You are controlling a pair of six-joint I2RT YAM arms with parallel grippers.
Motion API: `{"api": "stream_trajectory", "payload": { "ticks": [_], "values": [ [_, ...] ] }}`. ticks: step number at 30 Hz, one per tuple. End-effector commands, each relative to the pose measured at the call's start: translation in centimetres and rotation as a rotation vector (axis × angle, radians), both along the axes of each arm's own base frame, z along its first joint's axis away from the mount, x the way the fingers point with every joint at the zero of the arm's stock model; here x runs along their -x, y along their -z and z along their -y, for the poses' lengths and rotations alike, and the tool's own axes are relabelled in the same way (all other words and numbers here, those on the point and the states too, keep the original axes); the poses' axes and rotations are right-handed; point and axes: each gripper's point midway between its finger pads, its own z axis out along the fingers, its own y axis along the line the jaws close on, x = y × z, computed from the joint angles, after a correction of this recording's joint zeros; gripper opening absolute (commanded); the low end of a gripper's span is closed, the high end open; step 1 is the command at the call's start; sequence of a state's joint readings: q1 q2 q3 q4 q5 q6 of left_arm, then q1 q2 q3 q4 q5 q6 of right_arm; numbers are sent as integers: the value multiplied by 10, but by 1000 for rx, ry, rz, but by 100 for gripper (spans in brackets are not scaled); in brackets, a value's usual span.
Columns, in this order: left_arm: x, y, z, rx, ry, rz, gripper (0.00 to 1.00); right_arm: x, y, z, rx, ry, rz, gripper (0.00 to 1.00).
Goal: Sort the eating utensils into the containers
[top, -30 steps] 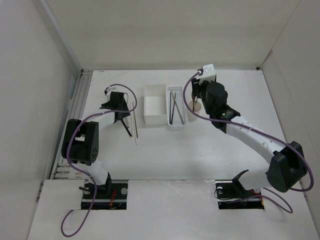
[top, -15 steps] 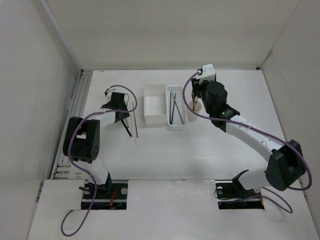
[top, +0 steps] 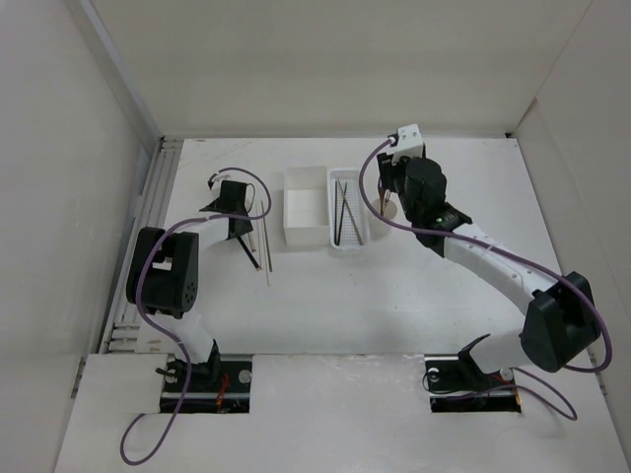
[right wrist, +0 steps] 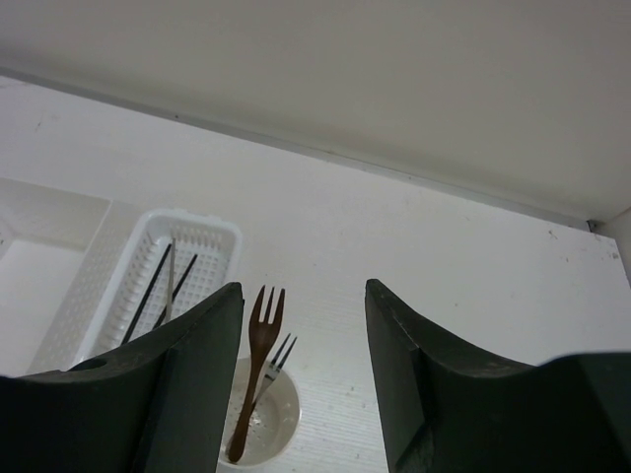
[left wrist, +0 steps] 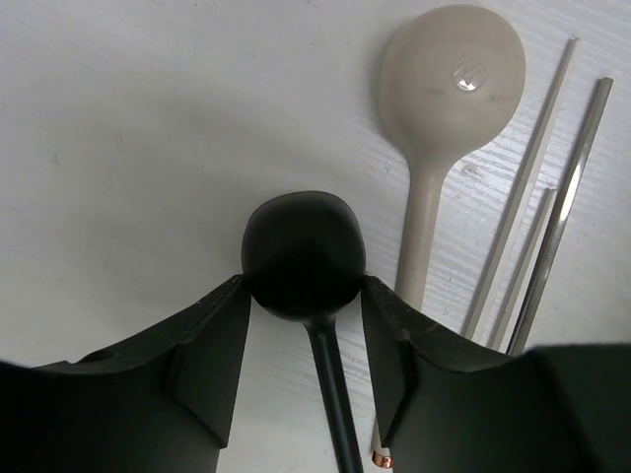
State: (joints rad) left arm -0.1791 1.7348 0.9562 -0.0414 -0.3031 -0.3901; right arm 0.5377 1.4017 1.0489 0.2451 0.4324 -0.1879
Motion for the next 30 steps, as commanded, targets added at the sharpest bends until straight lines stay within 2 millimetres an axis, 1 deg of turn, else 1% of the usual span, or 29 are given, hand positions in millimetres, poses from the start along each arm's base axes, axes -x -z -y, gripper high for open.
{"api": "stream_trajectory", "payload": {
  "ticks": [1,3,4,7,8,10,11,13,14,15,16,17,18,20,21,22,23,24,25,26,27,28,29,30],
  "values": [
    [-8,-7,-1,3,-6,13,42,-6,-27,-3,-28,-6,58,58],
    [-8,-7,-1,3,-6,13,37,-5,-25,-3,-23,-6,50,58],
    [-8,-7,-1,3,-6,13,31,-5,-25,-3,-23,-6,50,58],
    [-8,-7,-1,3,-6,13,20,-5,-25,-3,-23,-6,50,58],
    [-8,-11,-1,4,-6,22,12,-5,-25,-3,-23,-6,50,58],
    [-9,-15,-6,-24,0,29,3,-5,-25,-4,-24,-15,49,58],
    [-11,-17,-9,-45,2,38,0,-5,-25,-4,-24,-15,49,58],
    [-20,-34,-10,-75,30,70,0,-4,-29,-3,-28,-15,57,58],
    [-20,-34,-11,-84,41,67,0,-4,-29,-3,-28,-15,57,58],
    [-24,-44,-12,-97,45,89,0,-4,-29,-3,-28,-15,57,58],
    [-28,-49,-12,-109,60,97,0,-4,-29,-5,-29,-24,57,58],
    [-29,-53,-13,-113,66,106,0,-2,-33,-4,-33,-24,65,58],
    [-33,-62,-10,-103,70,129,0,-2,-33,-4,-33,-24,65,58],
    [-34,-69,-9,-101,85,135,0,0,-37,-5,-49,-32,71,58],
    [-32,-74,-9,-107,92,128,0,0,-33,-5,-45,-32,63,58],
    [-33,-76,-8,-101,98,126,0,0,-33,-5,-45,-32,63,58],
    [-36,-87,-6,-99,110,143,0,2,-37,-4,-50,-32,72,58],
    [-35,-95,-7,-109,122,144,0,2,-37,-4,-50,-32,73,58],
    [-37,-98,-3,-100,146,144,0,4,-36,-3,-60,-32,70,58],
    [-45,-115,-1,-100,161,183,0,4,-36,-3,-60,-32,70,58],
    [-47,-120,1,-102,178,187,0,4,-36,-3,-60,-32,70,58],
    [-51,-133,8,-105,209,216,0,4,-36,-3,-60,-32,70,58],
    [-53,-141,14,-119,237,224,0,4,-36,-4,-60,-41,70,58],
    [-63,-162,17,-109,240,274,0,4,-36,-5,-69,-40,68,58]
  ]
}}
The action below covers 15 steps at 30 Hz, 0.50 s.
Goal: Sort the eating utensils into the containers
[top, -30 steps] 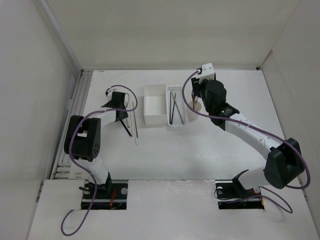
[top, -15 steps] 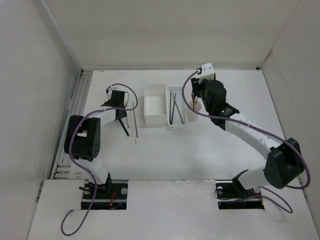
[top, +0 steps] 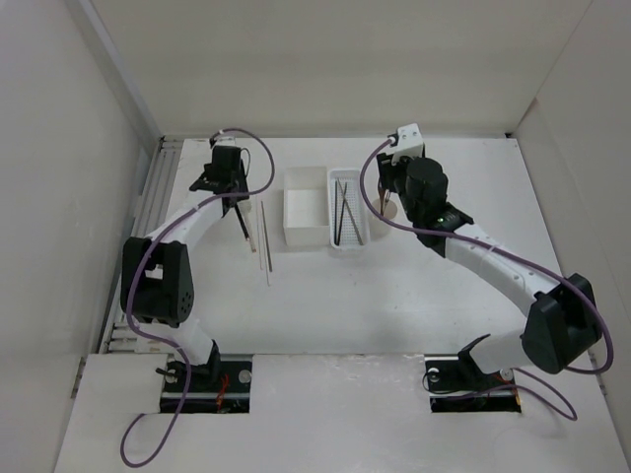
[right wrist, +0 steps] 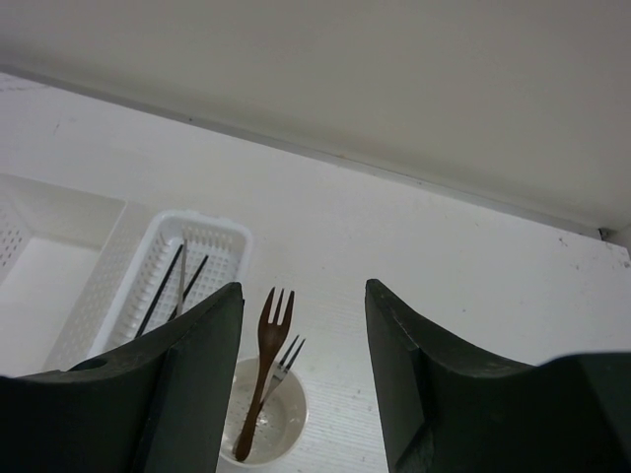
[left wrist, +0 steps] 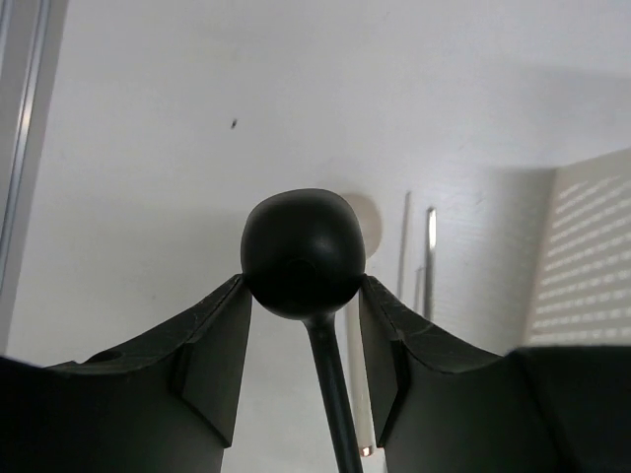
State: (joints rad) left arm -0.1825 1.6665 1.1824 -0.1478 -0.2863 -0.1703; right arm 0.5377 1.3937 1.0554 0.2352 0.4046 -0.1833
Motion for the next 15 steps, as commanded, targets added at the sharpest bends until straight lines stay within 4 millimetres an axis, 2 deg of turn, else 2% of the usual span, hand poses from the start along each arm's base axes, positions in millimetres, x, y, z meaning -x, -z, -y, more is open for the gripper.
{"api": "stream_trajectory", "payload": {
  "ticks": [1,2,3,4,6,8,9,10,11,12,13,15],
  "values": [
    [-22,-80,19,3,87,165,0,4,-36,0,-65,-13,74,58],
    [-27,-92,27,29,115,192,0,5,-31,1,-61,-13,66,58],
    [-34,-116,37,44,149,242,0,5,-31,1,-61,-13,66,58],
    [-40,-130,43,57,178,282,0,6,-35,2,-65,-13,74,58],
    [-48,-156,79,137,305,371,0,9,-31,3,-62,-13,68,58],
    [-54,-157,106,208,392,398,0,11,-31,6,-62,-4,69,58],
    [-54,-163,130,273,472,427,0,13,-35,7,-67,-4,77,58],
    [-56,-164,140,320,505,436,0,13,-29,8,-60,-4,66,58],
    [-56,-162,152,381,534,440,2,15,-32,10,-73,7,73,58],
    [-56,-166,174,447,622,476,3,17,-37,11,-79,7,82,58],
    [-56,-163,183,482,658,485,4,17,-32,13,-73,16,74,58],
    [-54,-143,195,527,721,476,8,21,-35,15,-79,16,83,58]
  ]
}}
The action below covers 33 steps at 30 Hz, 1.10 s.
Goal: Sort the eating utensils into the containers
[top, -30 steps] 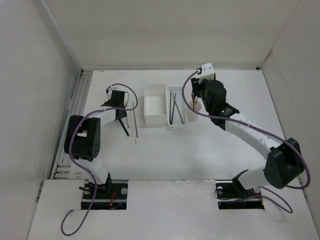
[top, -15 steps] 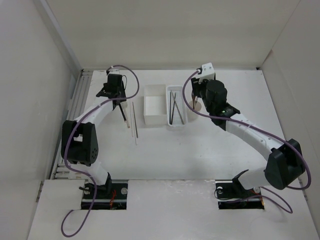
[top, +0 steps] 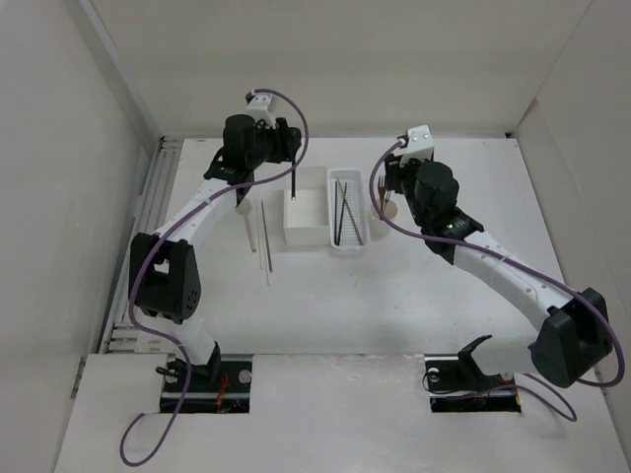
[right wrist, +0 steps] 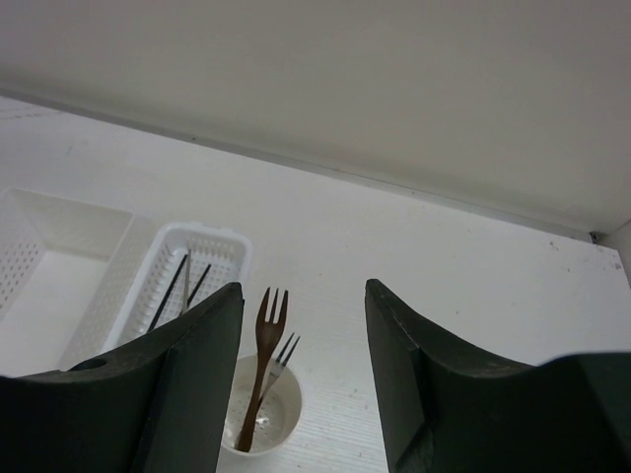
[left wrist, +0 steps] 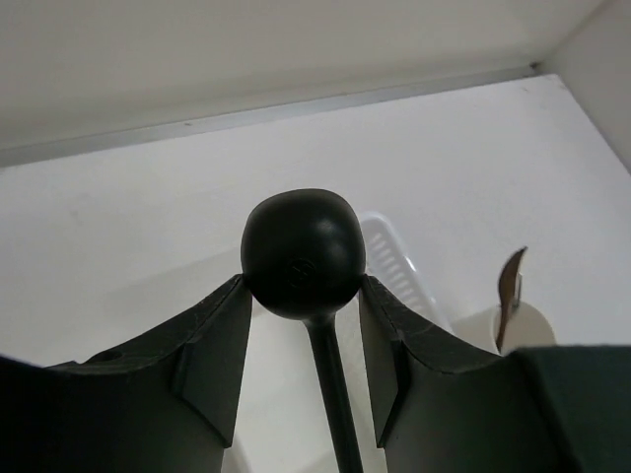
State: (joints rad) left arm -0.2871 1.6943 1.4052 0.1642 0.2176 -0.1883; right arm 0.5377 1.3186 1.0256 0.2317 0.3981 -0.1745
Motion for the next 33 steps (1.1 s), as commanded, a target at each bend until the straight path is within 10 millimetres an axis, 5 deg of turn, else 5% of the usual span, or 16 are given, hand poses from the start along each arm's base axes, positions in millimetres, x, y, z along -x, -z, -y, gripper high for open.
{"api": "stream_trajectory", "payload": {
  "ticks": [1,8,14,18,24,28,33],
  "values": [
    [5,-2,45,143,237,79,10,7,-19,11,-48,33,48,58],
    [4,35,61,156,282,52,18,12,-22,20,-45,51,60,58],
    [9,59,59,146,278,-10,49,14,-26,21,-41,51,69,58],
    [7,51,53,151,263,-29,61,14,-26,20,-41,42,69,58],
    [4,36,46,136,243,-38,65,12,-22,17,-36,32,61,58],
    [-14,15,11,89,32,-29,62,12,-22,15,-46,22,60,58],
    [-21,41,-84,-191,-436,-120,53,13,-13,13,-46,13,42,58]
  ]
}}
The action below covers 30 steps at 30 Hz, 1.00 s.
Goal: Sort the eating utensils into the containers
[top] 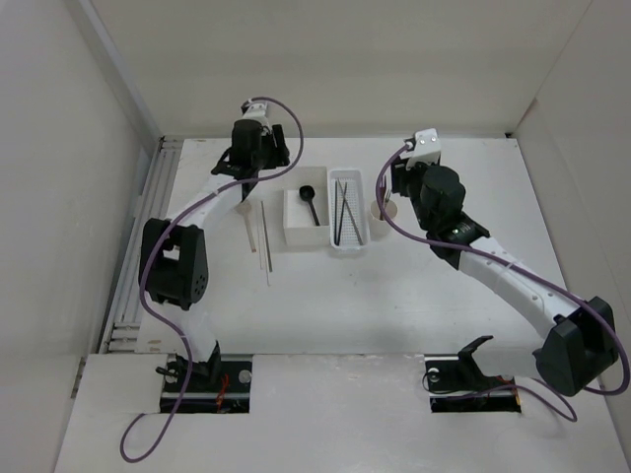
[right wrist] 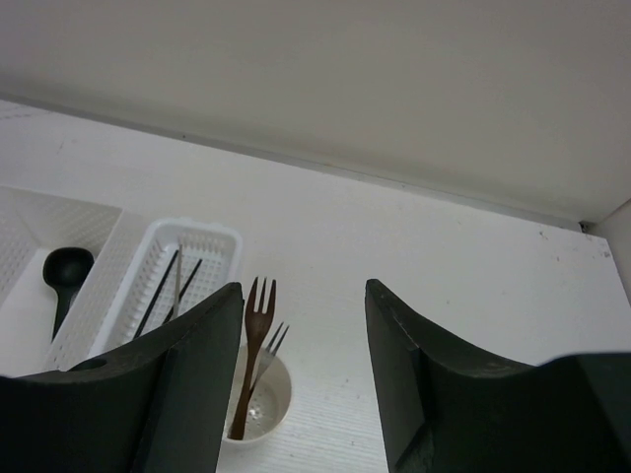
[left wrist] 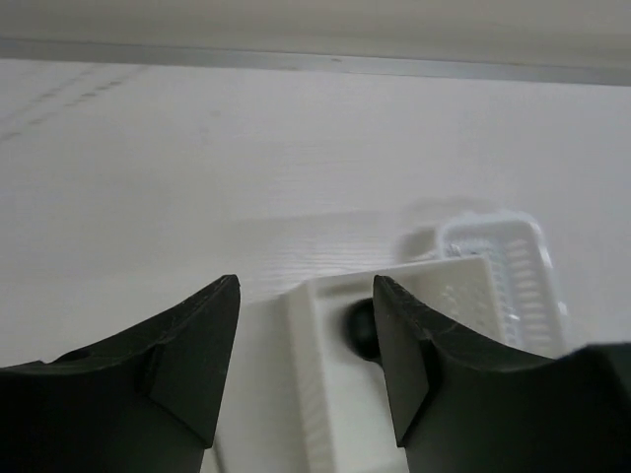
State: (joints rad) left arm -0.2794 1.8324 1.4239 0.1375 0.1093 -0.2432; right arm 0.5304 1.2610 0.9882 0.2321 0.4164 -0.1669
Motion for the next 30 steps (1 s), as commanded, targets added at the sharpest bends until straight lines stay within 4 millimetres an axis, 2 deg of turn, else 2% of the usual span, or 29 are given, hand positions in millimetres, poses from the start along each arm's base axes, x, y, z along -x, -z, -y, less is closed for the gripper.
{"api": "stream_trajectory", "payload": {
  "ticks": [1,3,4,5,8,9,13,14,17,21,23,24,26,30],
  "values": [
    [9,-10,-80,-263,-311,-6,53,3,-7,1,-28,-13,25,58],
    [21,6,-98,-342,-364,-51,60,3,-7,1,-28,-13,25,58],
    [27,20,-100,-356,-359,-80,65,3,-7,1,-28,-13,25,58],
    [30,27,-103,-378,-359,-92,75,3,-7,1,-28,-13,25,58],
    [41,47,-112,-406,-367,-142,86,2,-4,-2,-24,-22,17,58],
    [38,50,-111,-405,-368,-140,87,1,-9,-2,-29,-22,27,58],
    [37,75,-127,-437,-418,-192,87,0,-5,-3,-25,-22,19,58],
    [33,77,-134,-424,-442,-199,83,0,-5,-3,-25,-22,19,58],
    [28,86,-132,-410,-419,-216,73,0,-5,-3,-25,-22,19,58],
    [32,99,-129,-397,-410,-241,73,-2,-2,-2,-20,-13,11,58],
    [39,118,-134,-386,-432,-297,73,-2,-2,-2,-20,-13,11,58],
    [40,120,-138,-384,-434,-309,73,-4,3,-3,-14,-13,2,58],
    [47,129,-137,-377,-427,-332,73,-4,-2,-3,-8,-13,11,58],
    [48,131,-132,-348,-419,-346,75,-6,2,-4,-4,-13,3,58]
  ]
}}
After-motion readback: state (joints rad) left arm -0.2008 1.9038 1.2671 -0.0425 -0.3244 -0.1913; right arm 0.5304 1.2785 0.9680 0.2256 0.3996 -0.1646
